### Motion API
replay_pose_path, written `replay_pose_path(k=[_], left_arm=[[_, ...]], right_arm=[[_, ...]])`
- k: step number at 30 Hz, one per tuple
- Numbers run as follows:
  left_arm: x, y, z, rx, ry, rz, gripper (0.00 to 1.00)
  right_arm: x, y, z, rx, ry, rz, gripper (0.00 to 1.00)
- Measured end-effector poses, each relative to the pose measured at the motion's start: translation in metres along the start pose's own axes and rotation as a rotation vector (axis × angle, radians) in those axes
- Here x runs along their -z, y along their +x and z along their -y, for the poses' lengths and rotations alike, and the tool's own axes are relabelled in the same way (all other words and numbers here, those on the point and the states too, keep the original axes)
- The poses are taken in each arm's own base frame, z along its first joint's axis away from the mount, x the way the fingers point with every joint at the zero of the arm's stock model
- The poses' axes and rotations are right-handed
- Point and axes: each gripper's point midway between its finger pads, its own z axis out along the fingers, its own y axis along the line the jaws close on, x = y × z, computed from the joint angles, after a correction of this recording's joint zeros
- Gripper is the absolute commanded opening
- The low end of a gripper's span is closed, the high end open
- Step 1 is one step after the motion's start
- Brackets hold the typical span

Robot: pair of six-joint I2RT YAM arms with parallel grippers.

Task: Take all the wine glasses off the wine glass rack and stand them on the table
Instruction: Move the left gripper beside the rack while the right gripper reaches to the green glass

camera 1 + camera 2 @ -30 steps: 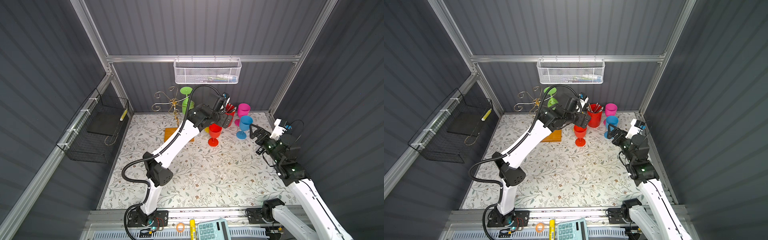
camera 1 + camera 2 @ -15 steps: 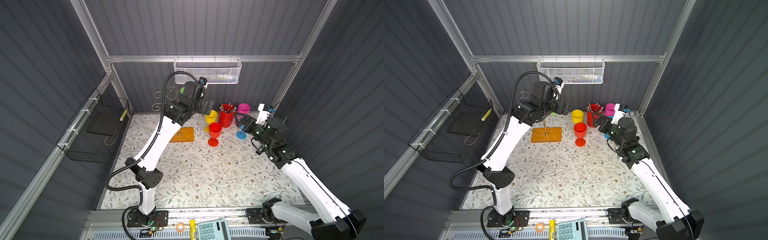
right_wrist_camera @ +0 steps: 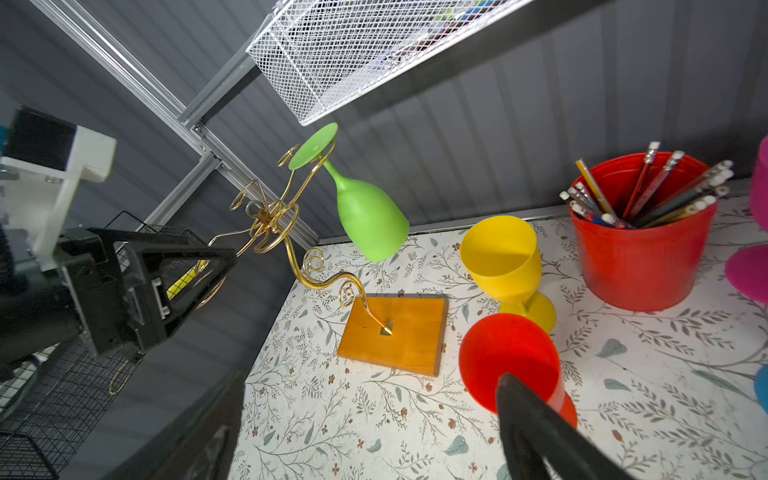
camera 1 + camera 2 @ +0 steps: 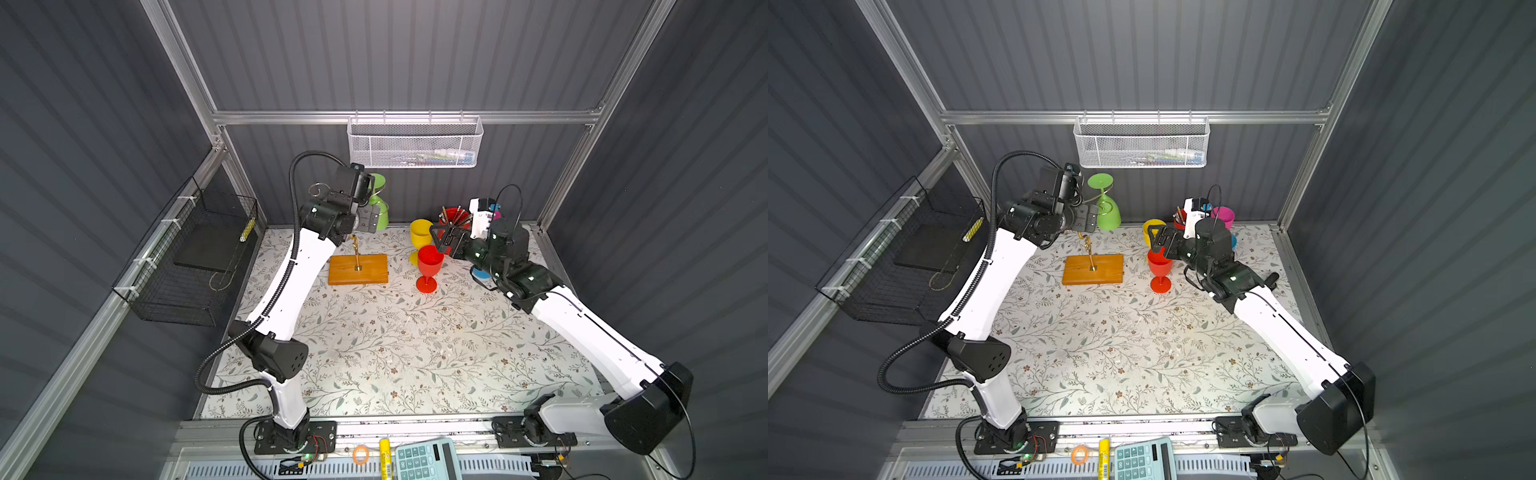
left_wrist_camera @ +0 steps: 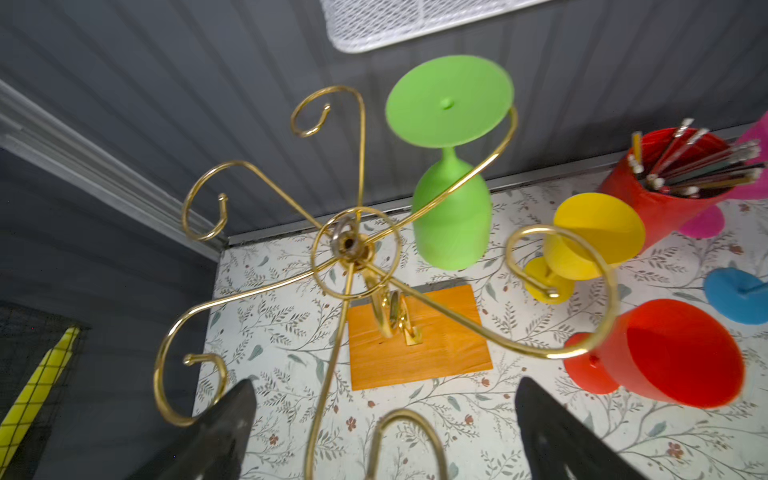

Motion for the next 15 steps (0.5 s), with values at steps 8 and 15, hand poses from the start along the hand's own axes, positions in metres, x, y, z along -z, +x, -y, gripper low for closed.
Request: replay_pose_path(k=[8, 15], left_arm=[[-0.014, 0.019, -0.016, 0.018, -0.048, -0.061, 0.97], [-0.004, 0.027, -0.033, 0.046, -0.070, -0.068, 0.97]], right_arm=[[0.000, 0.003, -0.008, 0.026, -0.014, -0.005, 0.95], [0.000, 0.006, -0.012, 0.037, -0.020, -0.009, 0.95]])
